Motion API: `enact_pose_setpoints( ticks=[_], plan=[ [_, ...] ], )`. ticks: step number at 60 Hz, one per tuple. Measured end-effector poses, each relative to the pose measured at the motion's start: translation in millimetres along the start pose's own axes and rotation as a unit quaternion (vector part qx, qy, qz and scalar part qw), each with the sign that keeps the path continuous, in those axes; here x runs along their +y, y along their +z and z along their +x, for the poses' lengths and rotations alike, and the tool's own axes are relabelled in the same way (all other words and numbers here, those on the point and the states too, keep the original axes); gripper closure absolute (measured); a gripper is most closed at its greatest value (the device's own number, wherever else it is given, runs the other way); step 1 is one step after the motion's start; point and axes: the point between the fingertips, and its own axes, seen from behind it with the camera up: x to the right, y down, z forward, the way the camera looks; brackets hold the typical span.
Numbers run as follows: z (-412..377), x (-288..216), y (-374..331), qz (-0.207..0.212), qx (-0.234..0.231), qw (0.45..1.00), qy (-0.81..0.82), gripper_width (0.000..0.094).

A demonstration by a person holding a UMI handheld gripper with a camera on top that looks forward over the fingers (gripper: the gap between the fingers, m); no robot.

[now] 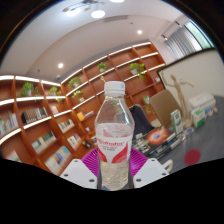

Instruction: Pour water

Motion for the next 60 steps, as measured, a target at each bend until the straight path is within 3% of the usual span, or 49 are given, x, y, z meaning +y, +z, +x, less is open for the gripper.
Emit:
enact_pose_setpoints(
  ticks=[9,16,21,32,56,60],
  plan=[
    [102,-23,1,0.011,0.137,0.961,-0.239,0.0548],
    [170,-35,-14,0.012,0.222,0.937,-0.269,0.0547],
    [211,-37,-19,0.017,0.255,0.933,-0.253,0.0544],
    [275,-22,0,0.022,0.275,0.932,-0.235,0.0545],
    [307,12,19,0.024,0.237,0.95,-0.202,0.0534],
    [305,12,15,0.025,0.24,0.949,-0.202,0.0496]
  ],
)
